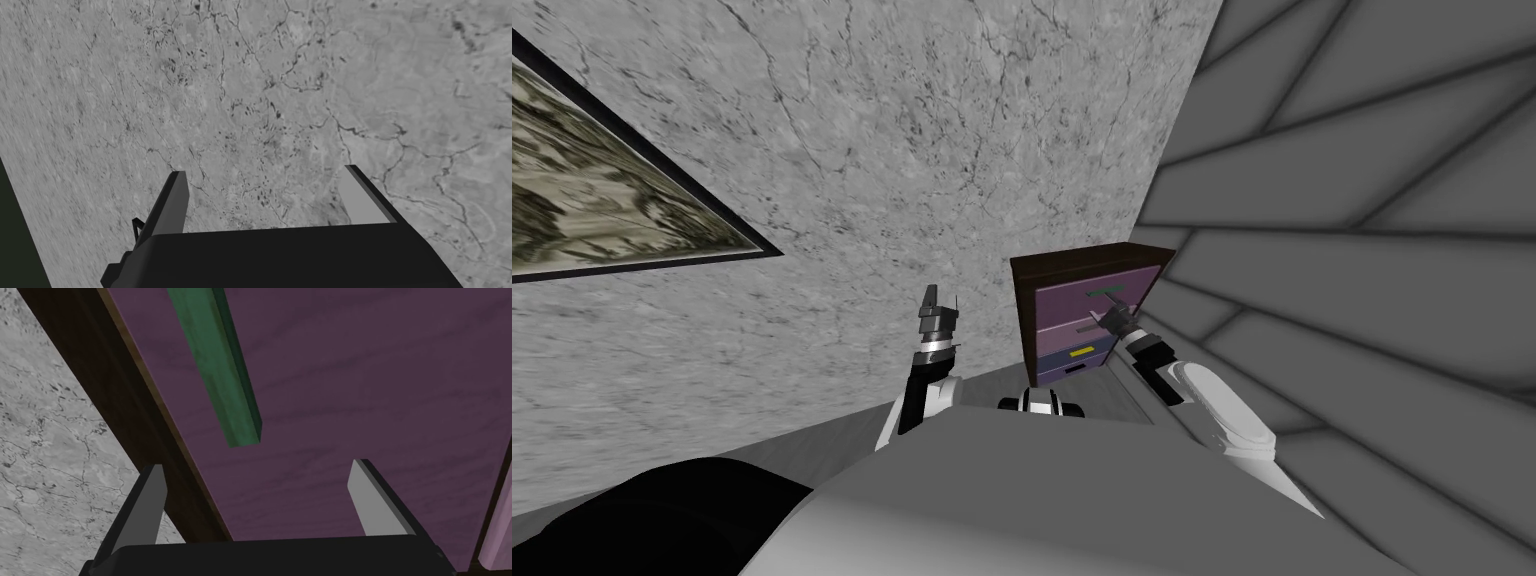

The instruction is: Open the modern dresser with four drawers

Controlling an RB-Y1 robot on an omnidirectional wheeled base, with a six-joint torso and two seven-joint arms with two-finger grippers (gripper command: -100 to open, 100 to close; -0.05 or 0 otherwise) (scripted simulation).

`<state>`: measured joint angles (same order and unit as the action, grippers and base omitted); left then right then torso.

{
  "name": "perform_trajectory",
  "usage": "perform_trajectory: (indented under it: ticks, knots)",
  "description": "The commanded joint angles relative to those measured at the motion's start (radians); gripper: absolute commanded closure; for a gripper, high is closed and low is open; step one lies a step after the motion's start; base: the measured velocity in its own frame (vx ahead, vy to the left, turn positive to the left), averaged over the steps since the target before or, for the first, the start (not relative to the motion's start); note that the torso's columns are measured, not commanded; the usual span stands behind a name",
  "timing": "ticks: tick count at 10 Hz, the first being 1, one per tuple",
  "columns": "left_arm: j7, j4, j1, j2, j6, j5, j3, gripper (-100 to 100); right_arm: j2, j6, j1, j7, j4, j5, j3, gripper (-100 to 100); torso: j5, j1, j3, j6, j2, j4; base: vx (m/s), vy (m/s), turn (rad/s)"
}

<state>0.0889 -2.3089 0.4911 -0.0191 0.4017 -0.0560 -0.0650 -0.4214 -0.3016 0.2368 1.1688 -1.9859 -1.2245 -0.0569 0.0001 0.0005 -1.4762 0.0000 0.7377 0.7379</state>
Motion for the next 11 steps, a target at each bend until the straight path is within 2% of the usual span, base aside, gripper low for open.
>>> perform_trajectory:
  ticks: [1,4,5,6,7,8,11]
  knots:
    - [0.000,0.000,0.000,0.000,0.000,0.000,0.000,0,-0.027,0.011,-0.016,0.062,0.018,-0.061,0.001,-100,0.000,0.000,0.000,0.000,0.000,0.000,0.038,0.045,-0.009]
    - [0.000,0.000,0.000,0.000,0.000,0.000,0.000,0,-0.051,0.017,-0.027,0.114,0.031,-0.110,-0.002,-100,0.000,-0.001,0.001,0.000,0.001,0.000,0.025,0.038,-0.009]
    - [0.000,0.000,0.000,0.000,0.000,0.000,0.000,0,-0.046,0.016,-0.025,0.104,0.029,-0.101,-0.003,-100,0.000,-0.001,0.001,0.000,0.001,0.000,0.010,0.016,-0.002]
    - [0.000,0.000,0.000,0.000,0.000,0.000,0.000,0,-0.077,0.012,-0.032,0.082,0.032,-0.094,-0.018,-100,0.000,-0.002,0.001,0.000,0.001,0.000,0.078,0.051,-0.005]
    - [0.000,0.000,0.000,0.000,0.000,0.000,0.000,0,-0.060,0.010,-0.031,0.100,0.035,-0.094,-0.014,-100,0.000,0.001,-0.001,0.000,-0.003,-0.001,0.050,0.032,-0.004]
    - [0.000,0.000,0.000,0.000,0.000,0.000,0.000,0,-0.062,0.009,-0.031,0.098,0.036,-0.093,-0.016,100,0.000,-0.001,-0.001,0.000,-0.001,0.000,0.007,0.005,-0.001]
    - [0.000,0.000,0.000,0.000,0.000,0.000,0.000,0,-0.072,-0.002,-0.023,0.089,0.016,-0.087,-0.018,100,-0.002,-0.005,0.004,0.000,0.007,0.001,-0.160,-0.056,-0.053]
